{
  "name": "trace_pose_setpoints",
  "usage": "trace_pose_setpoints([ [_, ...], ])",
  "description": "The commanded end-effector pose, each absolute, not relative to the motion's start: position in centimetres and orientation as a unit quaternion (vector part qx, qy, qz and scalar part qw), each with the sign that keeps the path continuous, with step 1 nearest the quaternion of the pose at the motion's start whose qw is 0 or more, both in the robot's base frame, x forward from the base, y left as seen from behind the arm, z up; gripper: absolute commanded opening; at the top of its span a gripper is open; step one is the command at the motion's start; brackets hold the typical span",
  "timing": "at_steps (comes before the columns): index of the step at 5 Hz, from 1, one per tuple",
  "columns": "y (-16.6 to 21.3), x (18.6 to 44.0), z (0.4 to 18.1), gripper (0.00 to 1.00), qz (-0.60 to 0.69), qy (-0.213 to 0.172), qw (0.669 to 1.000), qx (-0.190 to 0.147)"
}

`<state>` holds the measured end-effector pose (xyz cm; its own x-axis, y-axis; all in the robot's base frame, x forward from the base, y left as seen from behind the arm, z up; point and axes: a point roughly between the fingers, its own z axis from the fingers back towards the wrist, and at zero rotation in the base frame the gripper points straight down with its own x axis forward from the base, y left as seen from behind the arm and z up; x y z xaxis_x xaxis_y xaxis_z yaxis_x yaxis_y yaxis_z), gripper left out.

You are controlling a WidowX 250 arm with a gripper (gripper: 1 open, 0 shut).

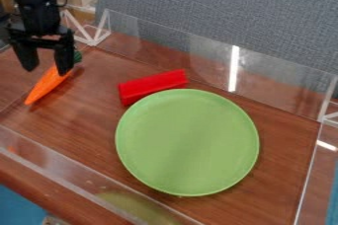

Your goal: Put the carrot on the right side

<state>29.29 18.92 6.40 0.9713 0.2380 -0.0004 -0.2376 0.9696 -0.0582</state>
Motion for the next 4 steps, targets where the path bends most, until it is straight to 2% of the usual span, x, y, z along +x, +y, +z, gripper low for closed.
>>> trace_pose_setpoints([
  [1,19.3,30.9,7.6,1.0,0.124,-0.036,0.992,-0.011],
  [4,19.1,32.3,6.7,1.0,0.137,-0.051,0.989,0.0],
])
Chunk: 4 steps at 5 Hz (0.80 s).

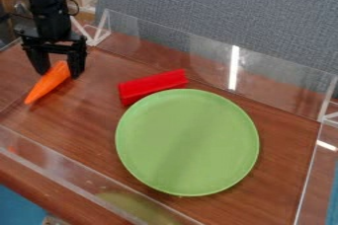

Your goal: Put the carrot on the right side

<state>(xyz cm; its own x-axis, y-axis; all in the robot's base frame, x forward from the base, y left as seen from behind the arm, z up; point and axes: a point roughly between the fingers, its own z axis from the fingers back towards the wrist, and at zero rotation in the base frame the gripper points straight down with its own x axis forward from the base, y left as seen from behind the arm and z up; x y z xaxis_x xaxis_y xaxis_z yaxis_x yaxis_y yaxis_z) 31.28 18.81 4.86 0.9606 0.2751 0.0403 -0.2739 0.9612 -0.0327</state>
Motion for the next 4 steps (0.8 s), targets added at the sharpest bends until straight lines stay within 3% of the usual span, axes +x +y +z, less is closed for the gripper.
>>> trace_pose_setpoints([
  [1,19.16,32.69,6.46,1.0,0.145,-0.057,0.988,0.002],
  [4,19.01,33.54,5.48,1.0,0.156,-0.052,0.986,0.007],
])
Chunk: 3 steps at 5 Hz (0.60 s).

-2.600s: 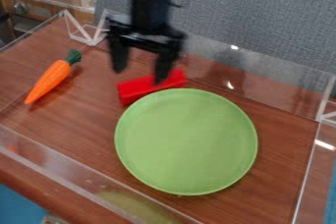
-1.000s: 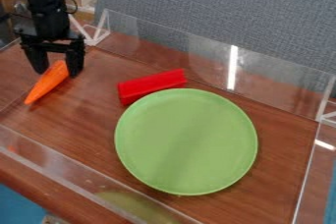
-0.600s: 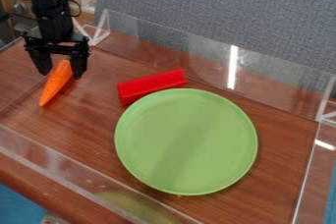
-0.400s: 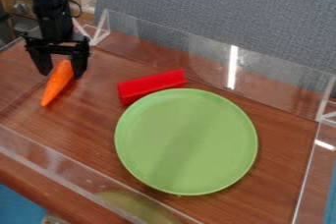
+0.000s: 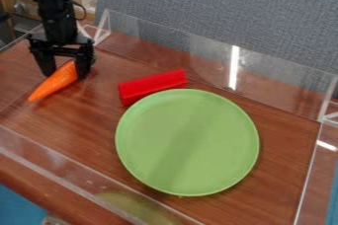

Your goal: Put the carrot on the right side

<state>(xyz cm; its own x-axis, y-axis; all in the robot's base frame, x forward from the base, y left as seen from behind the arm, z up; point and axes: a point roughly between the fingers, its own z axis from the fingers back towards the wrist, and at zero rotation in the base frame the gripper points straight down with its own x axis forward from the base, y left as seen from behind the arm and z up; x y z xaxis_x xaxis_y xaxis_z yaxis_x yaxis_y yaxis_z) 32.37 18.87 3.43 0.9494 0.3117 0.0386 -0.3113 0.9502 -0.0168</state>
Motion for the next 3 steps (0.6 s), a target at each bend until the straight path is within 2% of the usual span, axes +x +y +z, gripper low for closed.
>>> trace_pose_setpoints([
  [1,19.04,33.52,5.55,1.0,0.162,-0.052,0.985,0.006],
  [3,19.24,33.84,4.77,1.0,0.172,-0.045,0.984,0.011],
])
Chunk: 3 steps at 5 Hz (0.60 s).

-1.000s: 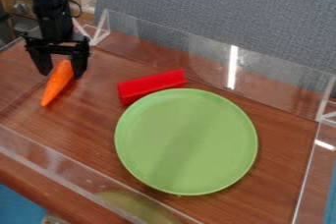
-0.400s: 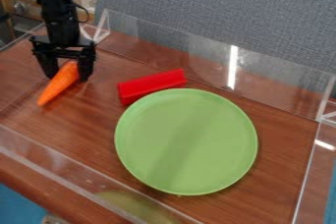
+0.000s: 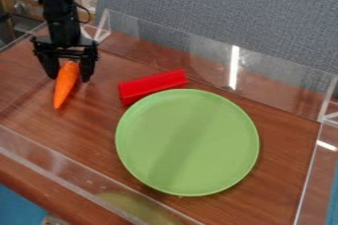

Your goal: Put the carrot on the right side

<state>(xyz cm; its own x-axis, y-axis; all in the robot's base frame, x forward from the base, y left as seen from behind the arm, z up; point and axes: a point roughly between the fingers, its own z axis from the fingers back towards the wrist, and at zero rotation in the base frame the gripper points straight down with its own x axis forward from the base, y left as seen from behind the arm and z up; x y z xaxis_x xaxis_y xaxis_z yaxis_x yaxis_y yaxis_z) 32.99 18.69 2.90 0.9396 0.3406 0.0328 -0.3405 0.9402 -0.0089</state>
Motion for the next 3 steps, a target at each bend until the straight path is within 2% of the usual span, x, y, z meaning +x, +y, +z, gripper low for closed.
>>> trace_pose_setpoints([
  [1,19.4,33.9,4.3,0.0,0.176,-0.041,0.984,0.013],
  [2,19.4,33.7,4.9,0.0,0.175,-0.046,0.984,0.01],
  [3,18.8,33.6,6.3,0.0,0.191,-0.049,0.98,0.0],
])
